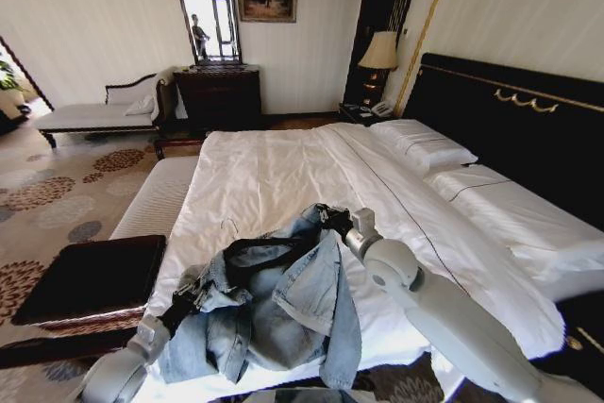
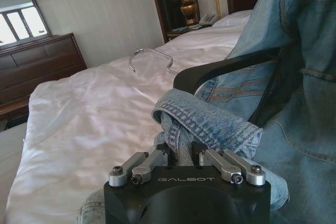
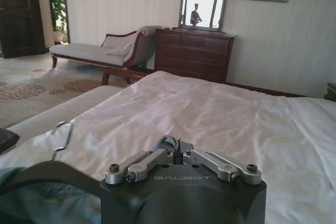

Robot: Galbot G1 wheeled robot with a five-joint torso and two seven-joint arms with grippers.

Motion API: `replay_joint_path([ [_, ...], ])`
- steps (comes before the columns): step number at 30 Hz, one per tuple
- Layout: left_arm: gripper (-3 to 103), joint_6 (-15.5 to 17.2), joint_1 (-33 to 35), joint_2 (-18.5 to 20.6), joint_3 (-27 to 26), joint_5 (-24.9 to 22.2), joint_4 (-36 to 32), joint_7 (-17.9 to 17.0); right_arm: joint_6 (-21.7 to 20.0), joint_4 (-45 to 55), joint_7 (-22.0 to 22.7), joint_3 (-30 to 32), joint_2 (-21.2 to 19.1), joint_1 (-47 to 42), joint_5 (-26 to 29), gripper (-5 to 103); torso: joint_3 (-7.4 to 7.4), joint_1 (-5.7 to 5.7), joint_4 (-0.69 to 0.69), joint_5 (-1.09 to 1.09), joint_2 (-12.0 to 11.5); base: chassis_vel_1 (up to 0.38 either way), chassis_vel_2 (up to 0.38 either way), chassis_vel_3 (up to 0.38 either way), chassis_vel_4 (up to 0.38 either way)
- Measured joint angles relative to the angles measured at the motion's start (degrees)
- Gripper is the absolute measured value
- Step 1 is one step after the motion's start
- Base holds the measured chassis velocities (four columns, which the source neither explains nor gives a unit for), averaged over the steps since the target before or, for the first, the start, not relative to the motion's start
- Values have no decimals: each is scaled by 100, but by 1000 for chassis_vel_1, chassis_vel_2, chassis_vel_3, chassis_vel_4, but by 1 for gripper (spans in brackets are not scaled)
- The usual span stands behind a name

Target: Pick up the clothes from the bed and hang them on the clothes hanger.

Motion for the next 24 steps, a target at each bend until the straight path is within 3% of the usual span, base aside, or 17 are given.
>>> replay_joint_path([
  [9,19,314,-459,67,522,-22,-104,-148,-39,111,-16,-76,109,-284,-152,2,0,1,0,1,0,0,0,0,0],
  [24,19,598,-986,84,1003,-107,30,-314,-24,689,-172,-271,110,-504,231,2,0,2,0,0,0,0,0,0,0],
])
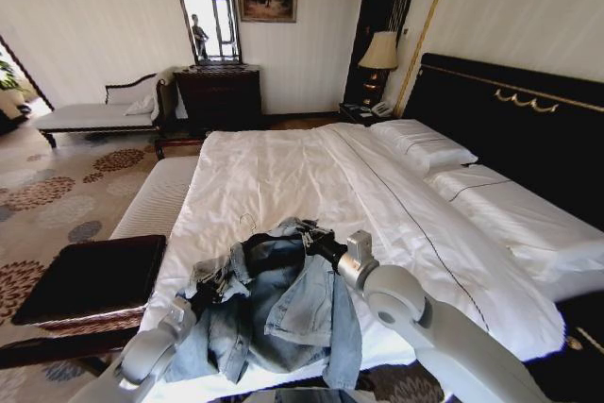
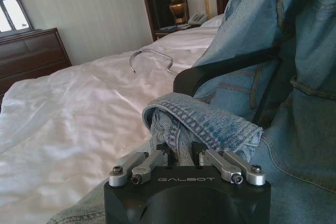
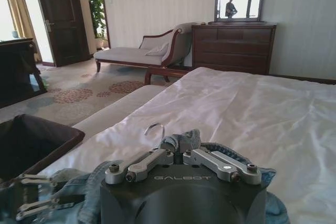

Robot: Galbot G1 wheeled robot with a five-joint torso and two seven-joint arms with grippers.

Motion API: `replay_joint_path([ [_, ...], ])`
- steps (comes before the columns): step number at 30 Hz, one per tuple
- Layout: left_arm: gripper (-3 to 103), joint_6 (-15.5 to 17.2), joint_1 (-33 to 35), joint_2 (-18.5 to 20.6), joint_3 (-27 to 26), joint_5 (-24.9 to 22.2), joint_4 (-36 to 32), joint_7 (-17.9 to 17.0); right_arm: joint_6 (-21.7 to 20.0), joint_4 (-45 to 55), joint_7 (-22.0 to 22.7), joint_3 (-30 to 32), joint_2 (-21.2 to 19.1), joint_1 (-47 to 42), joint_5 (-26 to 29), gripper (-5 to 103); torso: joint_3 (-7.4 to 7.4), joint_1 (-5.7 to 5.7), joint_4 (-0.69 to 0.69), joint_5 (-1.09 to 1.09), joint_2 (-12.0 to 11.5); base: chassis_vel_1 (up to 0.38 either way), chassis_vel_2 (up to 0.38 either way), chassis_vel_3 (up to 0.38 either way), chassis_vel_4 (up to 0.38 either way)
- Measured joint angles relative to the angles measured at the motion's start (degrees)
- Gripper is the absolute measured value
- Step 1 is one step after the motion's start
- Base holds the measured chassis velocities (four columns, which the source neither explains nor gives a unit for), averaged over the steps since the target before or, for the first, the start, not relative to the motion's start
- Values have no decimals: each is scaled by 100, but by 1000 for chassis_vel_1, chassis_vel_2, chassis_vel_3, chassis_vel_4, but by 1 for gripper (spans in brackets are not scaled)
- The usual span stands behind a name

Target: Pick up the clothes from the bed and hang them on the clothes hanger.

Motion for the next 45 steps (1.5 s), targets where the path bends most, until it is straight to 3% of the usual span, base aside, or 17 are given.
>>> replay_joint_path([
  [9,19,76,-229,93,141,-81,-48,-87,18,104,-271,-169,51,-352,-76,2,0,0,0,0,0,0,0,0,0],
  [19,19,58,-337,173,14,-199,-236,-193,-7,-135,-564,-746,222,-583,-649,2,0,-1,0,-1,0,0,0,0,0],
  [30,19,86,-501,696,-435,-640,-684,-364,14,-630,-797,-1413,432,-436,-1228,2,0,-1,0,-1,0,0,0,0,0],
  [39,19,85,-283,934,-653,-653,-977,-352,115,-1007,-909,-1576,524,-384,-1456,2,0,0,1,-1,0,0,0,0,0],
  [45,19,33,-137,1026,-962,-703,-1102,-336,309,-1356,-1108,-1349,406,-566,-1780,2,0,-1,0,0,0,0,0,0,0],
])
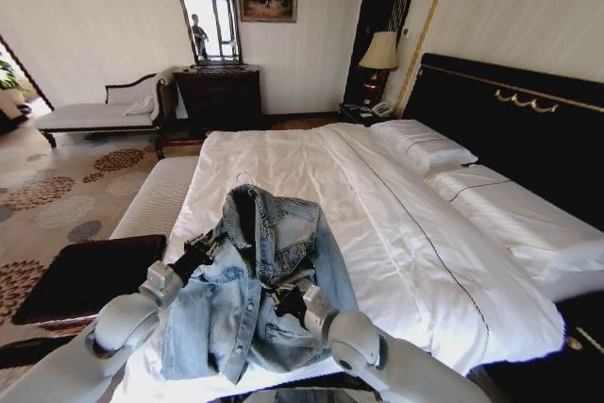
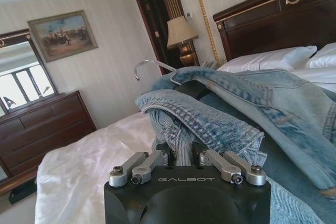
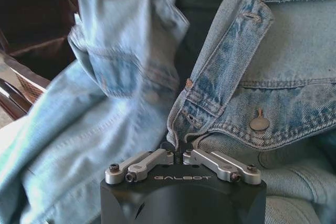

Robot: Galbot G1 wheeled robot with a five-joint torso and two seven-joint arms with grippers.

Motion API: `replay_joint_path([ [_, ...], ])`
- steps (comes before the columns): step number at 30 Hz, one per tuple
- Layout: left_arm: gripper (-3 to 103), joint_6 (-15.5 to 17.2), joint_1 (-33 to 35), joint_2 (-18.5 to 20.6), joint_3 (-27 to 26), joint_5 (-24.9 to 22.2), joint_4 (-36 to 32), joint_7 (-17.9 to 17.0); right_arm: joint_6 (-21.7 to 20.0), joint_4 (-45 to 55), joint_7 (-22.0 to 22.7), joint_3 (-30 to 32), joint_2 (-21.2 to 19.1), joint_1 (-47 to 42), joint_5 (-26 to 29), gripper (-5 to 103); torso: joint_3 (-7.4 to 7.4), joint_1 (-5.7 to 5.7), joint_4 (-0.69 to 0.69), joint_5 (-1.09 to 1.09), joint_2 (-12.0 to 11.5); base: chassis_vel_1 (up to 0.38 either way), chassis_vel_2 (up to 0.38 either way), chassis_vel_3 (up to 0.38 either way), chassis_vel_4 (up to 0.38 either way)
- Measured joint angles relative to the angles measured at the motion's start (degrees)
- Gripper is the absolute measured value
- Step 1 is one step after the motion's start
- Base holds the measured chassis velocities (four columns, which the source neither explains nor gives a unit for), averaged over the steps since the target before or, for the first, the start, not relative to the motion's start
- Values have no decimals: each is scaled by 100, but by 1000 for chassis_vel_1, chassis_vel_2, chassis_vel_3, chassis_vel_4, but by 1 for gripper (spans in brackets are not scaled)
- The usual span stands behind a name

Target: Pick up the clothes from the bed and hang them on the clothes hanger.

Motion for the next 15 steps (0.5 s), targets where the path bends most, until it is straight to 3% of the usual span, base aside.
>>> replay_joint_path([
  [13,19,-91,131,-4,-46,110,-114,0,121,-225,-66,197,-30,-242,-197,2,0,0,0,0,0,0,0,0,0],
  [15,19,-128,205,-15,-82,178,-167,7,132,-302,-39,246,-10,-227,-251,12,0,0,0,0,0,0,0,0,0],
])
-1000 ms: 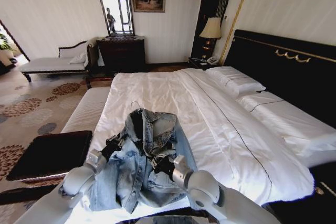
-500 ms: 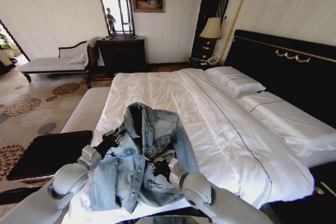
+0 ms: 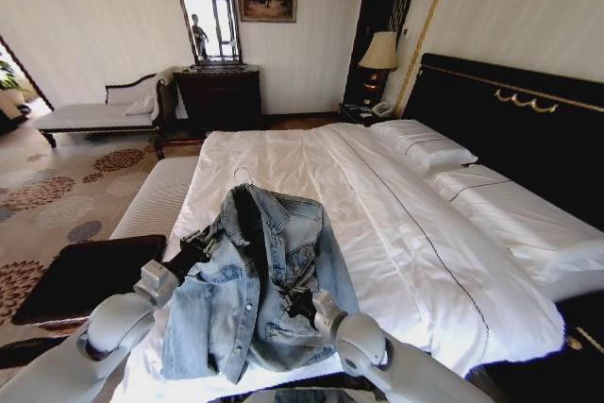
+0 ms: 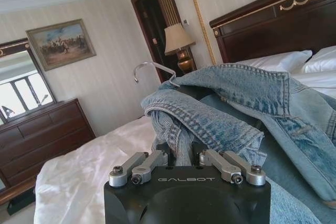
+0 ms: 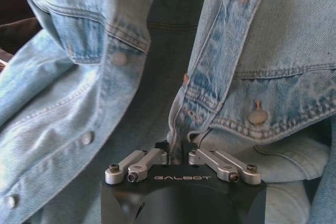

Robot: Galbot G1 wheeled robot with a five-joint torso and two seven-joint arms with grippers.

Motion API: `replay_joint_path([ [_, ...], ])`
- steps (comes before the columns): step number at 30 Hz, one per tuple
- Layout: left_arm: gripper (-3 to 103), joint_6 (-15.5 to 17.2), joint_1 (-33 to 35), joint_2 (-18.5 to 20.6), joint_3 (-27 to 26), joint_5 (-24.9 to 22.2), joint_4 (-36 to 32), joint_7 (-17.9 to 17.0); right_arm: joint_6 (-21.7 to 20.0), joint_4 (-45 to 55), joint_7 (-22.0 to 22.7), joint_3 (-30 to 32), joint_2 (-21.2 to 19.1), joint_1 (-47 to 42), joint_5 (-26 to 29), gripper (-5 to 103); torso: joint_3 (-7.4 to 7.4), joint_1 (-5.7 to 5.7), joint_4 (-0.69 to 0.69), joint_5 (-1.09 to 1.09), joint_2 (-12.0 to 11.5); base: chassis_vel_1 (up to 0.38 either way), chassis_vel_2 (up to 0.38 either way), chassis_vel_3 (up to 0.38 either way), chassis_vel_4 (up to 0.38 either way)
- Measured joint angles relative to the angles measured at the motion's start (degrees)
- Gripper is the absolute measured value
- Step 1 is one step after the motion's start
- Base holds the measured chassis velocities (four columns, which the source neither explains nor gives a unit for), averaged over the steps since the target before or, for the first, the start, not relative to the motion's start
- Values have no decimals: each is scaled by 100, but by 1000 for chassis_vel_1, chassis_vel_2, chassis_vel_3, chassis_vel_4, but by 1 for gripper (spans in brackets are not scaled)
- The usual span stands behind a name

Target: Pick up the clothes from the bed and hang them on the clothes hanger.

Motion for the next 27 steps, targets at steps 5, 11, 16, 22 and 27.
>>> replay_joint_path([
  [5,19,-62,62,-8,-54,91,-26,28,0,92,5,117,-72,-10,-89,33,0,0,1,0,0,0,0,0,0],
  [11,19,-97,44,-4,-61,157,-9,42,83,364,-146,398,-296,-364,-559,55,0,0,-1,0,0,0,0,0,0],
  [16,19,-130,44,-9,-45,225,35,52,245,664,-157,588,-447,-507,-859,72,0,0,-1,0,0,0,0,0,0],
  [22,19,-190,58,-57,77,447,80,59,395,742,34,507,-422,442,-863,93,0,0,1,-1,0,0,0,0,0],
  [27,19,-191,64,-56,177,510,74,60,494,521,75,232,-336,1351,-757,100,1,0,0,0,0,0,0,0,0],
])
